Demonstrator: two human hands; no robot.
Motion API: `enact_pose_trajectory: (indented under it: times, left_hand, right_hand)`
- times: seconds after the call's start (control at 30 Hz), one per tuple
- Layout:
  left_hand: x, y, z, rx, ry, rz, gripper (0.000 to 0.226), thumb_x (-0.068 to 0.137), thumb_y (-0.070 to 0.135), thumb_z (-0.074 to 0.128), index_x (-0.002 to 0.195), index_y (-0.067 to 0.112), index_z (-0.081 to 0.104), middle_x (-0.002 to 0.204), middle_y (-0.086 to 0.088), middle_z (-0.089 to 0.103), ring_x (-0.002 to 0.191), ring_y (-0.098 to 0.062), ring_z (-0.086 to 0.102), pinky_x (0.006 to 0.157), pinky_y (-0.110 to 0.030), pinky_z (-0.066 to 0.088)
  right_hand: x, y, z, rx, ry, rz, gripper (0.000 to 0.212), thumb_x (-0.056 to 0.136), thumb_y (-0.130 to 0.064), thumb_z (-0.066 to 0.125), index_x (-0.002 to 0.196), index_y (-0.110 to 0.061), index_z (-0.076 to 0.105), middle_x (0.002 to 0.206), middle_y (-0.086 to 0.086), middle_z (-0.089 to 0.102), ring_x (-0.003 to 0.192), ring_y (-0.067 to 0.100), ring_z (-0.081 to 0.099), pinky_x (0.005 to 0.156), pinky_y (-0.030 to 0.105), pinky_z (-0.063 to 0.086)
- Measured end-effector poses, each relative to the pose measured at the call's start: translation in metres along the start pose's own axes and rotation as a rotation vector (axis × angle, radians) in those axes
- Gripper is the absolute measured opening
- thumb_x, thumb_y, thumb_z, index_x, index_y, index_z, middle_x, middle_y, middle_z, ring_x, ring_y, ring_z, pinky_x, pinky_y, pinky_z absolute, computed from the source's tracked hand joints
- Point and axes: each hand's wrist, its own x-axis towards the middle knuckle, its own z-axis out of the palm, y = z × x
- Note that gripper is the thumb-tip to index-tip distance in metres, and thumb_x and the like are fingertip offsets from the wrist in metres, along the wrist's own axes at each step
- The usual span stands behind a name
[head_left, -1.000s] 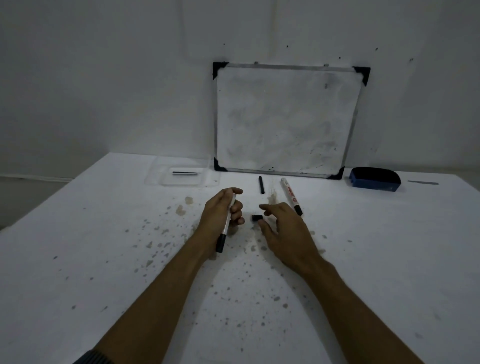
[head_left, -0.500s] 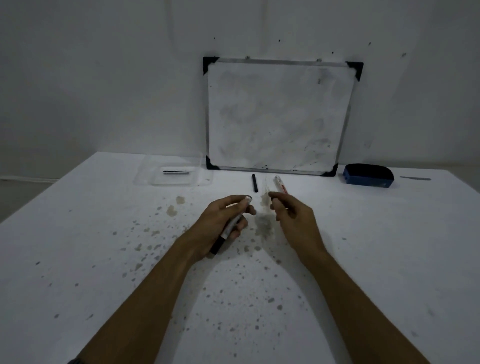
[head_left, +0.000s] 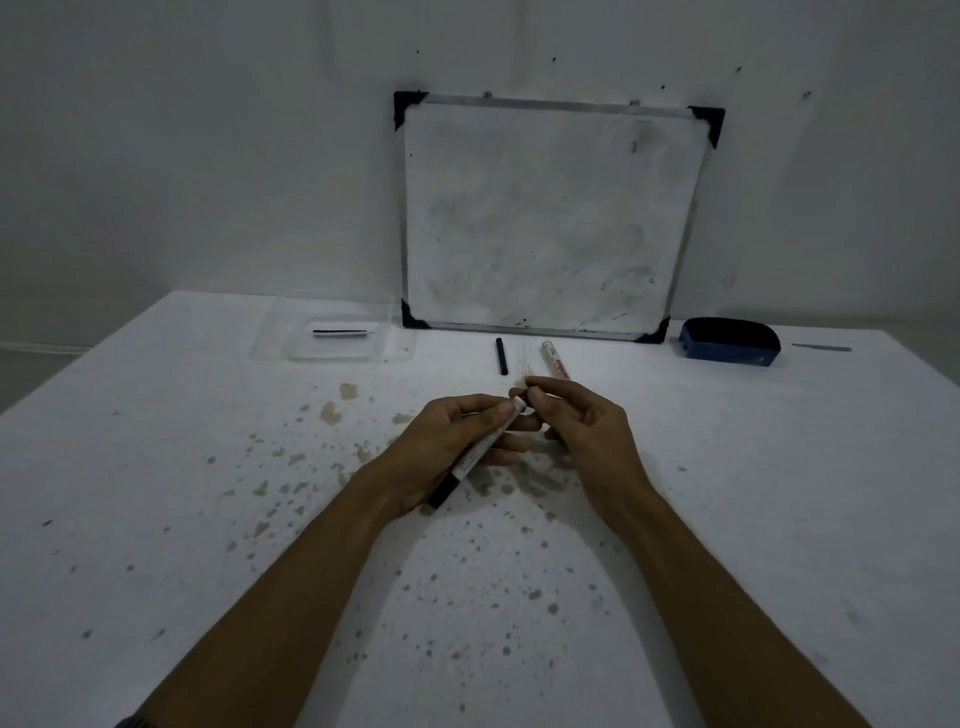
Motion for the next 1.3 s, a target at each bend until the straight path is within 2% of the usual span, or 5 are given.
enact_pose_trajectory:
  times: [0.27, 0.47, 0.97, 1.13, 1.3]
  left_hand:
    - [0.000, -0.001, -0.002, 0.100, 0.046, 0.007, 0.030, 0.103, 0.025, 0.057, 0.118, 0.004, 0.072, 0.104, -0.008, 0.080, 0.067, -0.009, 0.069, 0.055, -0.020, 0.055]
    - [-0.005, -0.001, 0.003, 0.045, -0.004, 0.024, 0.027, 0.105, 0.017, 0.052, 0.107, -0.006, 0.065, 0.063, 0.006, 0.069, 0.039, -0.004, 0.048, 0.035, -0.016, 0.037]
    - [-0.004, -0.007, -0.001, 0.165, 0.045, 0.089, 0.023, 0.100, 0.024, 0.062, 0.095, 0.004, 0.072, 0.078, -0.002, 0.073, 0.048, -0.011, 0.049, 0.036, -0.020, 0.037]
    - [-0.003, -0.002, 0.012, 0.026, 0.195, 0.067, 0.034, 0.099, 0.031, 0.063, 0.109, 0.000, 0.071, 0.091, -0.012, 0.078, 0.074, -0.022, 0.074, 0.065, -0.031, 0.060]
    - [0.005, 0.006, 0.030, -0.241, 0.193, 0.126, 0.029, 0.107, 0.019, 0.048, 0.121, 0.000, 0.064, 0.119, -0.013, 0.076, 0.119, -0.027, 0.069, 0.099, -0.040, 0.055]
  right_hand:
    - [0.000, 0.003, -0.002, -0.128, 0.009, -0.044, 0.025, 0.093, -0.026, 0.072, 0.117, -0.021, 0.078, 0.103, -0.008, 0.080, 0.084, -0.002, 0.070, 0.074, 0.015, 0.054]
    - [0.000, 0.001, -0.009, -0.124, -0.079, -0.022, 0.021, 0.092, -0.022, 0.073, 0.112, -0.021, 0.078, 0.101, -0.004, 0.081, 0.088, 0.010, 0.075, 0.081, 0.021, 0.057]
    - [-0.002, -0.010, -0.015, -0.270, -0.199, -0.001, 0.025, 0.093, -0.030, 0.071, 0.117, -0.022, 0.077, 0.103, -0.008, 0.080, 0.096, 0.008, 0.075, 0.087, 0.018, 0.057]
    - [-0.017, -0.013, 0.005, -0.159, 0.002, 0.027, 0.040, 0.094, -0.035, 0.070, 0.131, -0.020, 0.066, 0.116, -0.002, 0.075, 0.095, 0.006, 0.075, 0.086, 0.022, 0.060]
    - [-0.047, -0.027, 0.008, -0.451, -0.007, 0.098, 0.047, 0.087, -0.057, 0.069, 0.124, -0.032, 0.056, 0.103, -0.016, 0.067, 0.089, 0.004, 0.070, 0.067, 0.018, 0.057]
